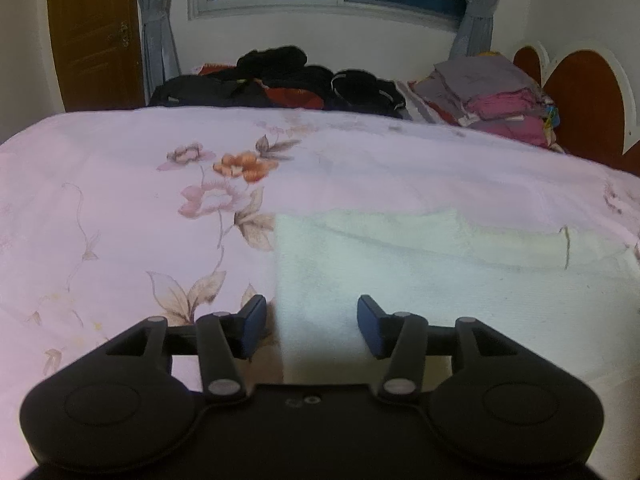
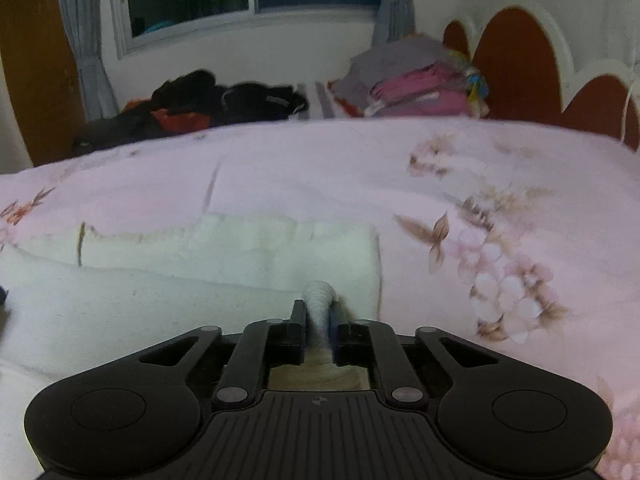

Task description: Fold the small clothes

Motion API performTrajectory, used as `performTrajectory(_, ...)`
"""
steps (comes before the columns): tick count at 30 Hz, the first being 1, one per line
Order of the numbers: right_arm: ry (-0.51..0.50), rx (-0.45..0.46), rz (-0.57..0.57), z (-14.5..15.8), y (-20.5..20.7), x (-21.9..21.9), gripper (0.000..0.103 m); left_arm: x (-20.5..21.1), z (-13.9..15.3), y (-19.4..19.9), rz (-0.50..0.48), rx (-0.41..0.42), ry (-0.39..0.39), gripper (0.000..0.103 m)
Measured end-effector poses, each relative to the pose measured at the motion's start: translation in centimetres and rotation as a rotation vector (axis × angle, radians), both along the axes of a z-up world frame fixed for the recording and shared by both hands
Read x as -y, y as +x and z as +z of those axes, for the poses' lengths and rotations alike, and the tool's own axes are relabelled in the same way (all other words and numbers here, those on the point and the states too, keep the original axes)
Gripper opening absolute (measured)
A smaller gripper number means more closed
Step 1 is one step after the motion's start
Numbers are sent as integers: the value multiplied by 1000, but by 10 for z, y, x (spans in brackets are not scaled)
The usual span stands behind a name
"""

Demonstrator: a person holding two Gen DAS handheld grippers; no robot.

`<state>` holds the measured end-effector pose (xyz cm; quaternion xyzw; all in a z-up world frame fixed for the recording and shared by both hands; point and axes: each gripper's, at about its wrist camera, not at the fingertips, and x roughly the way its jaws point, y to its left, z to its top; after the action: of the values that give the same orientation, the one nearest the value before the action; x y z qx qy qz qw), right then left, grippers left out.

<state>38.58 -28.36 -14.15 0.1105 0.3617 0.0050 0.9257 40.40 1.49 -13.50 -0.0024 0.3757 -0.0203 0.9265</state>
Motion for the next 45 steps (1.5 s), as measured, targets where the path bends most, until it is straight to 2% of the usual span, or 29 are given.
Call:
performTrajectory(1,-14,34,-15,5,-2,0,60,1,3,0,-6,12,2,49)
performTrajectory(2,-13,66,-21,11,-4,1,64,2,5,0,-11,24,5,49)
performTrajectory(5,24,97,17,23,-3,-4,64,11,7,6,-28,28,3,49)
performTrajectory(9,53,68,90,18,5,-26,61,22,1,14,-40,23,14,49)
performTrajectory(11,63,44,127,12,8,-37,46,25,-9,21,-43,-16,39,51)
performTrajectory(13,61,21,151,4,12,-43,38,20,-16,23,-34,-8,54,61)
performTrajectory(17,17,-31,102,-17,17,-28,38,13,-17,22,1,-22,50,71)
performTrajectory(19,16,-40,55,-18,16,-16,38,6,-18,23,22,-36,7,73)
performTrajectory(25,23,2,79,0,-1,-20,38,12,-14,19,24,-29,36,70)
performTrajectory(30,-11,-38,114,-7,-7,-27,38,13,-4,12,18,-19,38,65)
performTrajectory(34,22,-55,73,-8,-9,-14,38,14,7,1,3,6,33,65)
performTrajectory(39,36,-10,83,9,-28,-14,38,19,21,-20,-26,29,0,65)
performTrajectory(42,12,-37,122,3,-34,-21,38,26,20,-35,-62,20,-3,65)
performTrajectory(45,7,-60,112,-8,-39,-16,38,31,7,-39,-87,-21,10,65)
